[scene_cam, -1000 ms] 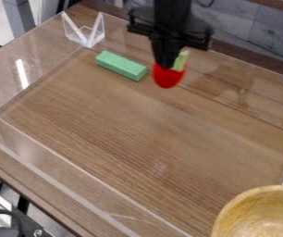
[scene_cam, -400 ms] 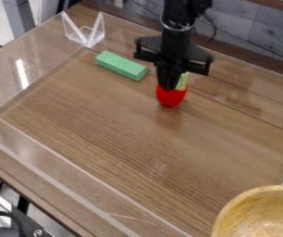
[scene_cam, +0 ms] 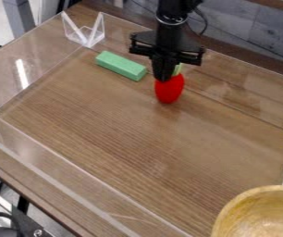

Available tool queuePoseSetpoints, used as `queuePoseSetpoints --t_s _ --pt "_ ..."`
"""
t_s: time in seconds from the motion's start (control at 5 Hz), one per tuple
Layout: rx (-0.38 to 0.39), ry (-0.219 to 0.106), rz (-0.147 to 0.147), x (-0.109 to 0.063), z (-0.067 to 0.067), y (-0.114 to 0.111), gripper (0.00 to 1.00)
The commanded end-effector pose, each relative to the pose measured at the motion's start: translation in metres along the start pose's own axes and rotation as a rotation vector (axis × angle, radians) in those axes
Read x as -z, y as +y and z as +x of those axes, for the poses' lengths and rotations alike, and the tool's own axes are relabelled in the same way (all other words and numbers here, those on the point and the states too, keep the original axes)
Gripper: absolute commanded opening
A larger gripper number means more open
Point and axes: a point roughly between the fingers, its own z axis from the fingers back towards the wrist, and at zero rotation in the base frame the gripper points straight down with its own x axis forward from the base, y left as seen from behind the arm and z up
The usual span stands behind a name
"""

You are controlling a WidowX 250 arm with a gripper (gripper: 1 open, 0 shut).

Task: Move the red fruit to the left

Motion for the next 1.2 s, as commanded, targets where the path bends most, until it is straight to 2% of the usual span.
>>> queuePoseSetpoints --t_s 0.0,0.4,0.8,1.0 --pt "-0.017 -0.044 -0.01 -0.011 0.016 0.002 0.0" --pt "-0.04 -0.034 -0.004 0.008 0.019 0.012 0.0" --pt "-0.045 -0.018 -0.005 0.022 0.015 0.024 0.0" --pt "-0.075 -0.011 0.0 0.019 0.013 0.025 0.0"
